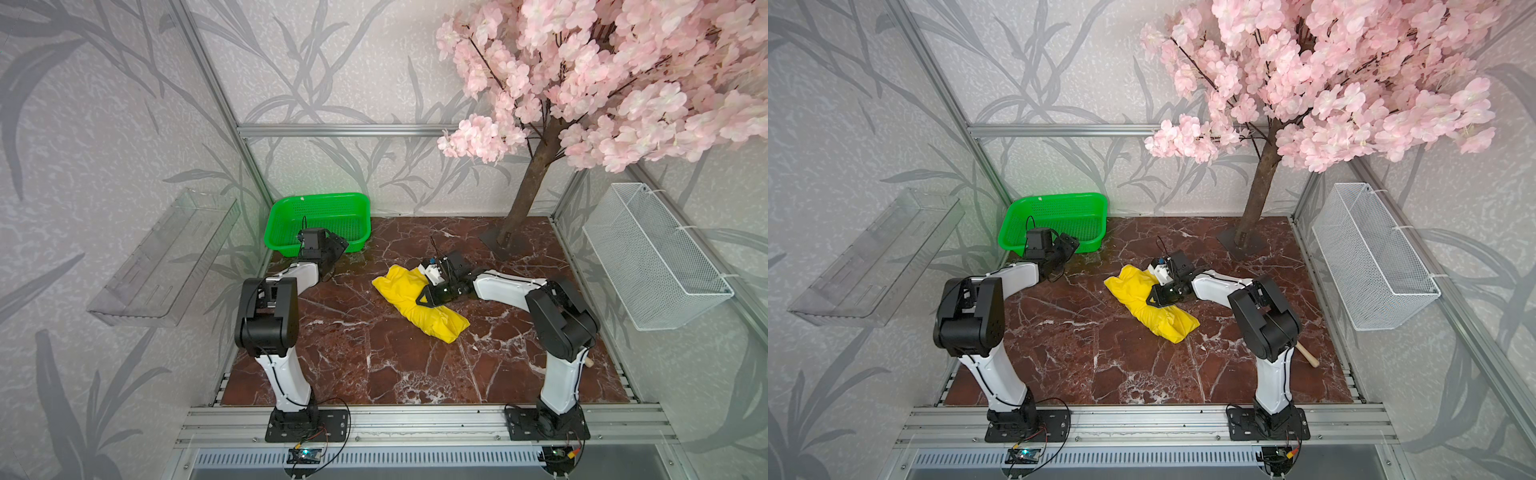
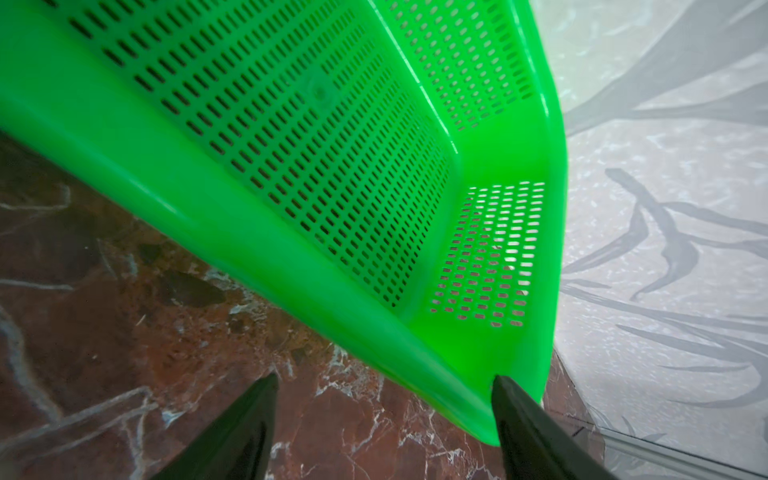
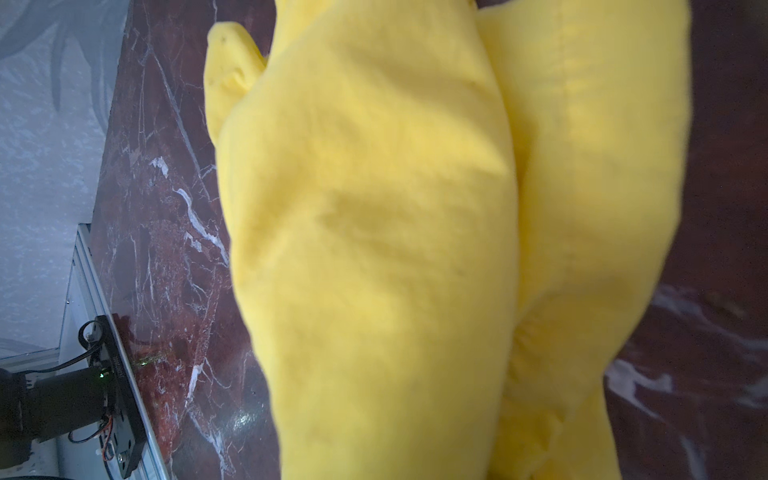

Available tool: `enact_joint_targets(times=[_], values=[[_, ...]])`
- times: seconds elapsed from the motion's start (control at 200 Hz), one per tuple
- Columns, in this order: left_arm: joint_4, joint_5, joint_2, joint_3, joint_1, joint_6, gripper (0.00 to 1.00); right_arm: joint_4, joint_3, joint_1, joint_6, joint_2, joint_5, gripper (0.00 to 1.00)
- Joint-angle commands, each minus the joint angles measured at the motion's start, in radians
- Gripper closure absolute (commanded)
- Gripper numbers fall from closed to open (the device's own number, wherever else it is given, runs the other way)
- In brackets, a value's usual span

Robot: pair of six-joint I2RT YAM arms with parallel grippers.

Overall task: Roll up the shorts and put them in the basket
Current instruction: Pick up the bin at the corner of the board.

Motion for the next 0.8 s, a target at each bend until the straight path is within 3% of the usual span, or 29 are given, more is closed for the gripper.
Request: enact_joint_targets(times=[0.0, 0.1, 0.625, 0.795], values=[[0.023, 0.008, 0.035, 0.049, 0.008, -0.025, 0.22, -0.012, -0.010, 0.009, -0.008, -0.077, 0.019, 1.00], [0.036, 0.019, 0.047, 0.042, 0.010, -0.035, 0.29, -0.014, -0.021, 0.011, -0.008, -0.103, 0.027, 1.00], [-0.027, 0.117, -0.057, -0.063, 0.011, -0.026, 0.83, 0.059, -0.035, 0.011, 0.016, -0.172, 0.014, 1.00], [-0.052, 0.124, -0.106, -0.108, 0.022, -0.013, 0.91, 0.104, -0.039, 0.011, 0.031, -0.202, 0.012, 1.00]])
